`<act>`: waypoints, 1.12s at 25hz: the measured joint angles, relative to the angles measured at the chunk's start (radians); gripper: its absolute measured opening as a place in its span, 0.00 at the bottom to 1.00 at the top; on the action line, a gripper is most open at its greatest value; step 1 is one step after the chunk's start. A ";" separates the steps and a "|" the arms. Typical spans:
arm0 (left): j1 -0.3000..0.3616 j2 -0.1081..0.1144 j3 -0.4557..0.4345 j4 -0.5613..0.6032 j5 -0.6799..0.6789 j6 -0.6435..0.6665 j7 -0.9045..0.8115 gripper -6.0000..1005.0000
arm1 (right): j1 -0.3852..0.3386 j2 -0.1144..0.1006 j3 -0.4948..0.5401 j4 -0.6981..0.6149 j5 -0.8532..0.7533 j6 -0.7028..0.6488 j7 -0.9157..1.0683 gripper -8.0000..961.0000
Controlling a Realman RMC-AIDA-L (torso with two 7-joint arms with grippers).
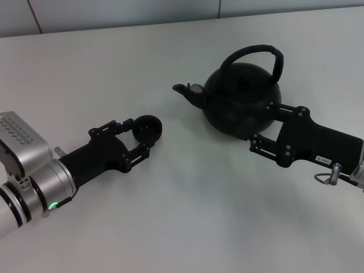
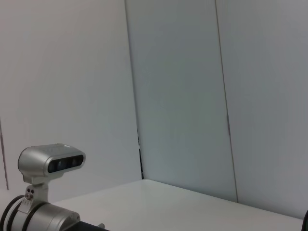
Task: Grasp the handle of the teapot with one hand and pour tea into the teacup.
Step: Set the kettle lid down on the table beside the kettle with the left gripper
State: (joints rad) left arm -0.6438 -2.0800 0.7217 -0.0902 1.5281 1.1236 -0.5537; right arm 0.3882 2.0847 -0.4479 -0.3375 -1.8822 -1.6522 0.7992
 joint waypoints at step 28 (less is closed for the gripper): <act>0.000 0.000 0.008 0.011 0.000 -0.028 0.000 0.66 | 0.008 -0.002 0.005 0.000 0.000 0.005 0.000 0.57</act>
State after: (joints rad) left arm -0.6442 -2.0800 0.7299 -0.0797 1.5284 1.0953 -0.5539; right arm 0.3965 2.0831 -0.4433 -0.3374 -1.8822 -1.6474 0.7991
